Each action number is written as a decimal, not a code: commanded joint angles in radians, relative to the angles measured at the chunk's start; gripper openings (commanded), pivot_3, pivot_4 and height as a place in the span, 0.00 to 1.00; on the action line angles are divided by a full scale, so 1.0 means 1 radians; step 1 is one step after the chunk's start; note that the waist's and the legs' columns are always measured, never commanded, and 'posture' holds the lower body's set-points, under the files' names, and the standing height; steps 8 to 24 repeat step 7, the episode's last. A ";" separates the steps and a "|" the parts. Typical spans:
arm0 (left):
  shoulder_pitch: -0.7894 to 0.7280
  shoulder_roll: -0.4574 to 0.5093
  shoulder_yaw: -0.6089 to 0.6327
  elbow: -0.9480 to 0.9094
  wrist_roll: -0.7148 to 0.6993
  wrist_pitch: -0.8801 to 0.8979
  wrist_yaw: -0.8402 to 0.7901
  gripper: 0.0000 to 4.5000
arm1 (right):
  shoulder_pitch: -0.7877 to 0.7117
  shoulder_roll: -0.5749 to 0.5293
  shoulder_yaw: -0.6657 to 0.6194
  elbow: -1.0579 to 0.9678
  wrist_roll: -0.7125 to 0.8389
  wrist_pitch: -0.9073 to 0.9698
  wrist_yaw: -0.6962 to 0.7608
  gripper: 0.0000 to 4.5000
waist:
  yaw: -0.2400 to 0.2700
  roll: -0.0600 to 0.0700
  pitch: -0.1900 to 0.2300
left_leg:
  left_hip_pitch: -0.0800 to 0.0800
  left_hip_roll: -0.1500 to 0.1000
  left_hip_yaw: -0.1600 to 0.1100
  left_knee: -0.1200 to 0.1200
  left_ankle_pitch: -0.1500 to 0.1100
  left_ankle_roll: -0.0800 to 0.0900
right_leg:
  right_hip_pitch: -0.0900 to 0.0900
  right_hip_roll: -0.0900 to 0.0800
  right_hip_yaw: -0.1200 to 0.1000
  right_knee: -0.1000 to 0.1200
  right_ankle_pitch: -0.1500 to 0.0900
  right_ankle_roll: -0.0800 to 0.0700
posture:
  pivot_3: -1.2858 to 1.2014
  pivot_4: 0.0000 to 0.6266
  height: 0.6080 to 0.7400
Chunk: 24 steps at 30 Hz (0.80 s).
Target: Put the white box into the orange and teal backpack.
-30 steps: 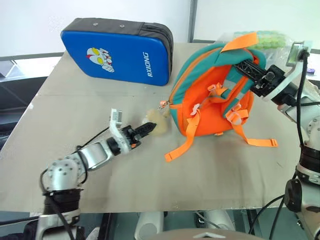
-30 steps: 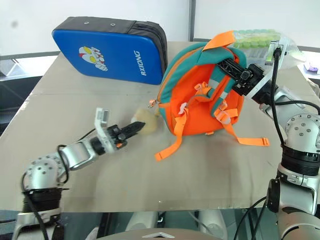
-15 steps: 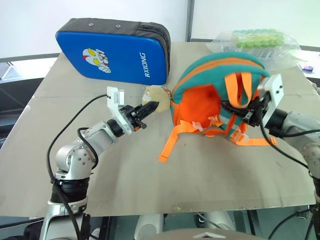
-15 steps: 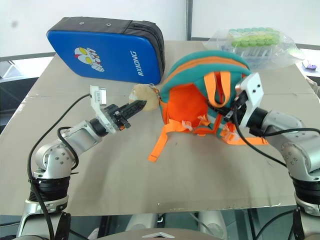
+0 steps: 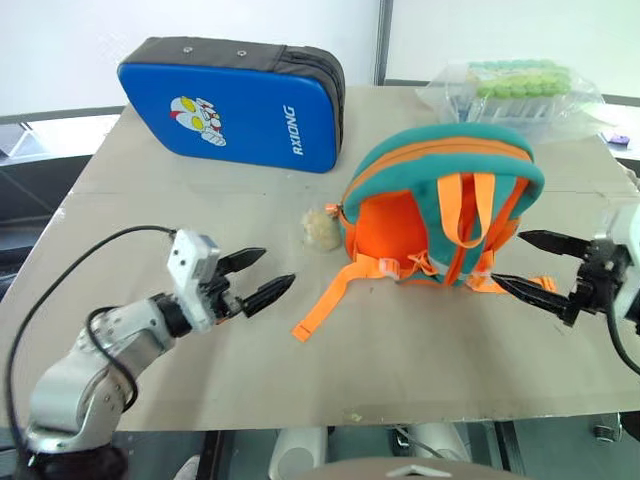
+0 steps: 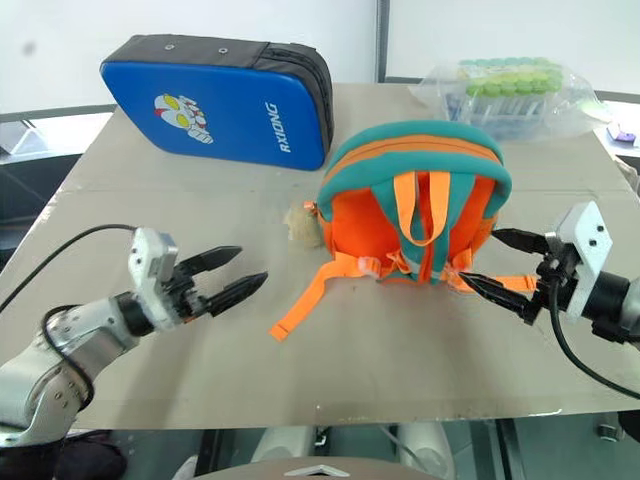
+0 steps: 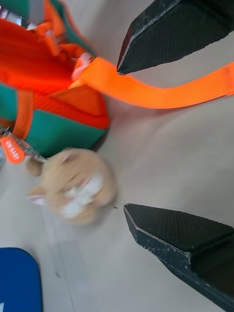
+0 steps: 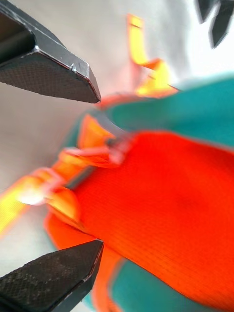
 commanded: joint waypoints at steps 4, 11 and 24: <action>0.219 -0.007 0.122 -0.031 0.066 -0.103 -0.110 0.96 | 0.215 0.088 -0.069 0.055 -0.172 -0.213 0.096 0.97 | 0.000 0.000 0.000 | 0.001 0.001 0.002 0.002 0.000 0.000 | 0.000 -0.001 0.001 -0.001 -0.002 0.003 | 0.52 0.24 1.00; 0.219 -0.015 0.130 -0.011 0.045 -0.092 -0.120 0.96 | 0.218 0.102 -0.064 0.092 -0.195 -0.253 0.104 0.97 | 0.000 0.000 -0.001 | 0.005 0.006 0.003 0.002 0.000 0.000 | 0.001 -0.002 0.003 0.000 -0.002 0.003 | 0.52 0.24 1.00; 0.219 -0.015 0.130 -0.011 0.045 -0.092 -0.120 0.96 | 0.218 0.102 -0.064 0.092 -0.195 -0.253 0.104 0.97 | 0.000 0.000 -0.001 | 0.005 0.006 0.003 0.002 0.000 0.000 | 0.001 -0.002 0.003 0.000 -0.002 0.003 | 0.52 0.24 1.00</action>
